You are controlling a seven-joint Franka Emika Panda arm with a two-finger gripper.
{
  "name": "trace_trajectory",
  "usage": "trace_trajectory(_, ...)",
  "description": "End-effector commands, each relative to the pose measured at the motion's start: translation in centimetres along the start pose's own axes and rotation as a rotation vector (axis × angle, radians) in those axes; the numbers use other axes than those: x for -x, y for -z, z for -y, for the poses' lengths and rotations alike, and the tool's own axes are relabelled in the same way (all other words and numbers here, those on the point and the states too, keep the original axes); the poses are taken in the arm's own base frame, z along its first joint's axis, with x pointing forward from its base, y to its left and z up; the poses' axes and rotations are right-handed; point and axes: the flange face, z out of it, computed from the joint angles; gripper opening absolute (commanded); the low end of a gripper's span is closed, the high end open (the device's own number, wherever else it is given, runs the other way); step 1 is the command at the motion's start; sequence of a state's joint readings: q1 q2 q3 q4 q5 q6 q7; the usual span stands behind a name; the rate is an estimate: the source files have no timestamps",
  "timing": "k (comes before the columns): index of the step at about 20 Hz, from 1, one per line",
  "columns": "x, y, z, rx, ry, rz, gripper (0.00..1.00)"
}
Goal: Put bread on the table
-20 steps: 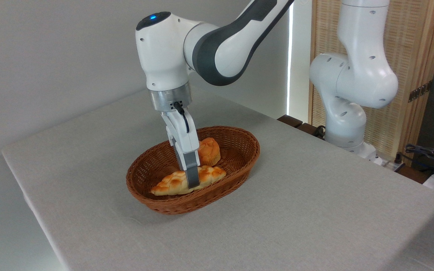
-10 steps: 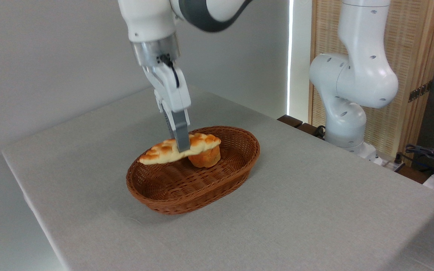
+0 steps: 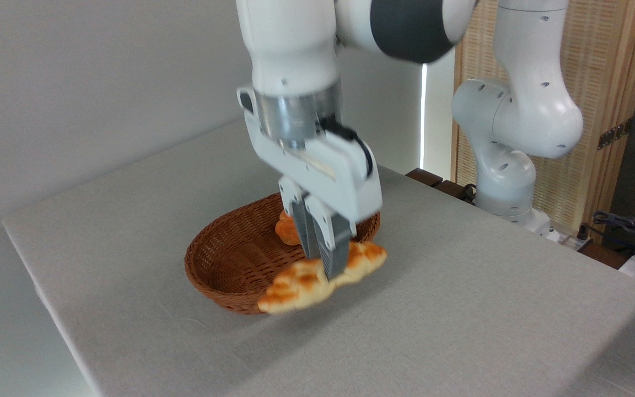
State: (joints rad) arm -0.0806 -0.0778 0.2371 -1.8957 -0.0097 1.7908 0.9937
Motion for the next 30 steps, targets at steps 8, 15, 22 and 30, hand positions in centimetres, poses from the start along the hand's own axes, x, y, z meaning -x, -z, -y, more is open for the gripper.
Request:
trace_trajectory(8, -3.1, -6.1, 2.7, 0.005, 0.001, 0.034, 1.0)
trace_trajectory(15, -3.4, -6.3, 2.4, 0.009, -0.004, 0.036, 1.0)
trace_trajectory(22, -3.2, -5.5, 2.7, -0.001, -0.011, 0.026, 1.0)
trace_trajectory(30, -5.0, 5.3, 0.9, -0.054, 0.034, -0.042, 1.0)
